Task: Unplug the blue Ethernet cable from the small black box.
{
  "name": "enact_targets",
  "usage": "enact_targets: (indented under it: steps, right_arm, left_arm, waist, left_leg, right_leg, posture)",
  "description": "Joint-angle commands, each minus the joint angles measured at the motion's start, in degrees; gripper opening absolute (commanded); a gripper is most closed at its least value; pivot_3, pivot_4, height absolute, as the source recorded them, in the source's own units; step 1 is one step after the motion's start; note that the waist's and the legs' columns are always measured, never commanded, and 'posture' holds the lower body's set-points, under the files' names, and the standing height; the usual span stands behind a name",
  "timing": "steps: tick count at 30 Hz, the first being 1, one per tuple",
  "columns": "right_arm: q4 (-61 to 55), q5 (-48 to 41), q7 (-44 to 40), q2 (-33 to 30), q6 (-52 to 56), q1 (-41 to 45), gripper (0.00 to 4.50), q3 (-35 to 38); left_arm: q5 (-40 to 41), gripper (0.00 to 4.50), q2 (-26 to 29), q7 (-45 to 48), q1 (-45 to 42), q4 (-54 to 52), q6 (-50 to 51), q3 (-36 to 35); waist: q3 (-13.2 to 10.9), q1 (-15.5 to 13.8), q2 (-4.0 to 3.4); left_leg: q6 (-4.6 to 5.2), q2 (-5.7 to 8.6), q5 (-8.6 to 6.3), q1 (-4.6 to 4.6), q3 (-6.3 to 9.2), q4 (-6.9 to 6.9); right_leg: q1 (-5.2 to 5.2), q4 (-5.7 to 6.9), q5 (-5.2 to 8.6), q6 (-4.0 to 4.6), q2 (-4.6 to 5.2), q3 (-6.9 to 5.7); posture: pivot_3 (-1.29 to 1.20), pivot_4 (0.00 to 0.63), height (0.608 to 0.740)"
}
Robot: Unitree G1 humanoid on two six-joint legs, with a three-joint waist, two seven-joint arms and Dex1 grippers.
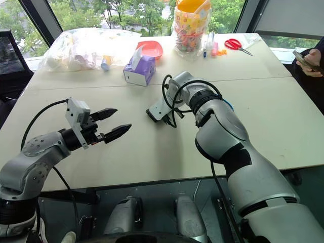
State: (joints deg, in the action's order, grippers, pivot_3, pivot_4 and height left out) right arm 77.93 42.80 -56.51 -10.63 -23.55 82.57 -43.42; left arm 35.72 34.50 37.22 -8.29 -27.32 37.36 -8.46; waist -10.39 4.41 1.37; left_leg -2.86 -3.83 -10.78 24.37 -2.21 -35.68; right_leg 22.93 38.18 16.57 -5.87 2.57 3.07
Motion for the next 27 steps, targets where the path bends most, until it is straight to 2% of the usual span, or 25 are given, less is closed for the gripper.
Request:
enact_targets:
  steps: [1,7,13,16,21,24,27]
  right_arm:
    - [-0.51,-5.02,-6.87,0.93,0.48,-0.99,0.02,4.8]
    - [-6.17,-15.78,-23.59,-3.49,5.16,-2.05,0.02,14.95]
    - [-27.26,-24.7,-28.12,-10.66,17.67,-9.86,0.02,23.07]
    - [-42.65,-26.18,-24.12,-14.6,25.47,-17.32,0.02,26.57]
    - [-63.72,-26.83,-17.05,-17.49,35.18,-28.46,0.02,30.01]
    - [-71.43,-23.59,-7.72,-17.81,35.02,-33.34,0.02,30.61]
    - [-74.22,-20.59,0.26,-18.83,32.16,-35.78,0.02,30.21]
  left_arm:
    - [1.04,4.5,0.57,-0.07,-0.63,-1.55,0.06,-1.26]
    - [0.55,4.5,0.67,1.3,-3.68,1.49,-0.36,0.14]
    - [0.15,4.5,-0.2,2.73,-7.44,5.25,-0.93,1.56]
    - [0.74,4.5,-1.37,3.24,-10.1,7.52,-0.54,2.22]
    - [3.71,4.5,-3.77,4.74,-15.46,13.01,2.19,2.31]
    - [7.07,4.5,-5.65,6.1,-19.38,17.94,5.76,1.96]
    - [8.86,4.5,-5.96,7.72,-22.31,21.4,8.19,1.6]
  waist:
    - [0.0,-0.07,0.0]
    - [-0.06,-0.58,-0.05]
    - [-0.11,-1.43,-0.05]
    - [-0.11,-1.93,-0.05]
    - [-0.11,-2.13,-0.05]
    - [-0.11,-2.14,-0.04]
    - [-0.11,-1.87,-0.04]
  left_leg:
    - [0.0,0.0,0.0,0.0,0.0,0.02]
    - [0.0,0.03,0.0,0.07,-0.01,0.17]
    - [0.0,0.06,0.0,0.15,-0.03,0.17]
    - [0.0,0.06,0.0,0.15,-0.04,0.21]
    - [-0.01,0.07,0.02,0.24,-0.06,0.25]
    - [-0.01,0.08,0.02,0.26,-0.06,0.23]
    - [-0.01,0.08,0.02,0.26,-0.07,0.22]
  right_leg:
    - [0.0,0.0,0.0,0.0,0.0,0.0]
    - [0.02,-0.13,-0.06,-0.14,0.01,-0.03]
    - [0.08,-0.17,-0.06,-0.16,0.05,-0.03]
    - [0.11,-0.17,-0.06,-0.15,0.04,-0.03]
    - [0.23,-0.16,-0.06,-0.16,0.03,-0.01]
    - [0.25,-0.16,-0.05,-0.17,0.02,-0.01]
    - [0.27,-0.16,-0.06,-0.17,0.01,0.01]
  posture:
    - [0.0,0.15,0.735]
    - [0.0,0.15,0.735]
    - [0.0,0.15,0.735]
    - [0.0,0.15,0.735]
    - [0.0,0.15,0.735]
    - [0.0,0.15,0.735]
    - [0.0,0.15,0.735]
